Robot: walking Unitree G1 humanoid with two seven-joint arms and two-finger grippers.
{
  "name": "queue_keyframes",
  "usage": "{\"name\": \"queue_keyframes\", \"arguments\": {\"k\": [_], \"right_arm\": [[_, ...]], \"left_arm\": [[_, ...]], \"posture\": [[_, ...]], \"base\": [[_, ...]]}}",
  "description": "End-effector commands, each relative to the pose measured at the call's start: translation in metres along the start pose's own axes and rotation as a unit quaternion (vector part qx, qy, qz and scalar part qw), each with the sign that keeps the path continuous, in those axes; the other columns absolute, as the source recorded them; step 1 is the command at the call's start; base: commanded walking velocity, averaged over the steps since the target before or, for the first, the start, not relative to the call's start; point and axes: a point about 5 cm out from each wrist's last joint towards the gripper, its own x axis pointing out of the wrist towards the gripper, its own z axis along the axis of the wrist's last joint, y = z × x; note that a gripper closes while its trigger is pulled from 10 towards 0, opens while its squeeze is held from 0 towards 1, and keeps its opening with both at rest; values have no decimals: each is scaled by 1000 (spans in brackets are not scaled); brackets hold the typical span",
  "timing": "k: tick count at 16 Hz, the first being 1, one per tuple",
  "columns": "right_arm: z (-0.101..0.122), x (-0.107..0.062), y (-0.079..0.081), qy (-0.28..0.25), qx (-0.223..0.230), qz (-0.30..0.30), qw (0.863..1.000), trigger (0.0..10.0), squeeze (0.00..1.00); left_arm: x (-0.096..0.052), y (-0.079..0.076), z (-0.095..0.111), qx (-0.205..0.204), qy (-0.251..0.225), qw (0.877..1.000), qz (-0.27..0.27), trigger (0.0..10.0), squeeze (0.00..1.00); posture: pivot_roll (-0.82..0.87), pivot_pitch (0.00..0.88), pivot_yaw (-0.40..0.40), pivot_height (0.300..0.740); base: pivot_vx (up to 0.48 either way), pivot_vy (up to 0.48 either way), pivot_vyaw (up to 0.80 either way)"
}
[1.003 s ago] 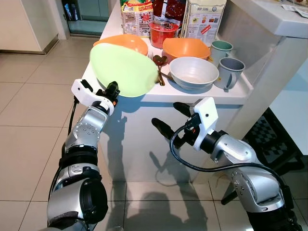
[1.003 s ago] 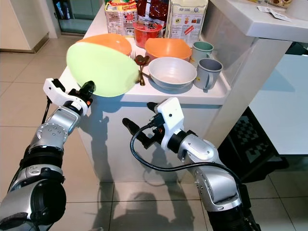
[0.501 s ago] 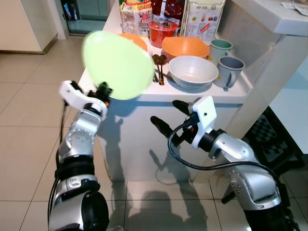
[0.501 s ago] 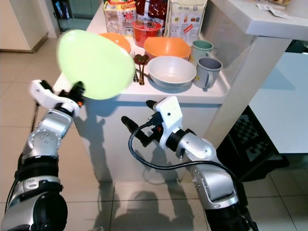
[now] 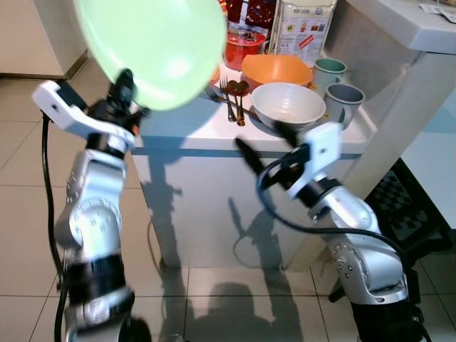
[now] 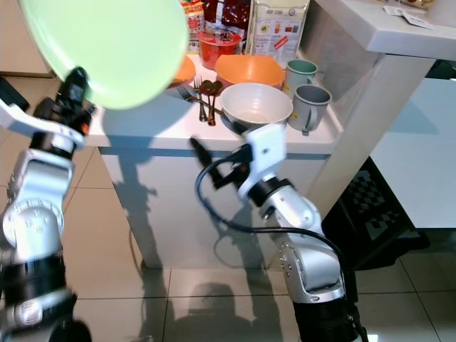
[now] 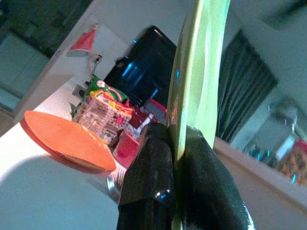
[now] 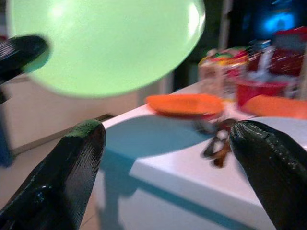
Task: Setting the table
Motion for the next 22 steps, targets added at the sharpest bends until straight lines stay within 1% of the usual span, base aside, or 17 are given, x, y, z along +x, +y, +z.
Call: {"name": "queue_keyframes", "arguments": {"k": [1,3,4,5,6,7,11,14,16,17,19,20,22], "right_arm": [[7,-3,-5,-18,-11,-18,1000,10000,0],[9,-8,-12,-19,-41,-50,998,10000,0],[9,-9,-14,-19,-51,-53,997,10000,0],[10,-10,-14,-19,-55,-53,997,10000,0],[11,-12,-17,-23,-67,-55,996,10000,0],[11,-12,-17,-25,-73,-60,995,10000,0],[9,-12,-23,-17,-88,-89,992,10000,0],[6,-14,-28,-6,-103,-102,989,10000,0],[6,-13,-32,-6,-101,-107,989,10000,0],[5,-12,-33,-5,-104,-115,988,10000,0],[5,-11,-34,-6,-106,-125,986,10000,0],[5,-12,-36,-8,-105,-137,985,10000,0],[4,-13,-36,-6,-105,-137,985,10000,0]], "left_arm": [[0,-14,11,29,-12,999,-36,10000,0],[-12,-20,11,109,11,991,-81,10000,0],[-15,-21,9,128,17,988,-86,10000,0],[-16,-21,8,134,20,987,-87,10000,0],[-21,-22,3,158,33,983,-92,10000,0],[-24,-21,0,171,40,980,-90,10000,0],[-29,-21,-12,188,51,977,-81,10000,0],[-29,-21,-14,201,50,975,-75,10000,0],[-28,-25,-12,207,45,974,-78,10000,0],[-27,-24,-10,209,40,974,-72,10000,0],[-28,-23,-11,209,39,975,-68,10000,0],[-28,-22,-14,197,39,978,-62,10000,0],[-29,-21,-19,194,43,978,-57,10000,0]], "posture": [[8,0,-15,740],[13,0,-22,740],[16,0,-23,740],[18,0,-24,740],[20,0,-29,740],[19,0,-31,740],[-1,0,-49,740],[15,0,-58,740],[34,0,-65,740],[31,0,-68,740],[21,0,-70,740],[12,0,-69,740],[5,0,-67,740]], "base": [[0,0,0],[0,0,0],[0,0,0],[0,0,0],[0,0,0],[0,0,0],[0,-409,0],[0,-480,0],[0,-480,0],[0,-480,0],[0,-480,0],[0,-480,0],[0,-480,0]]}}
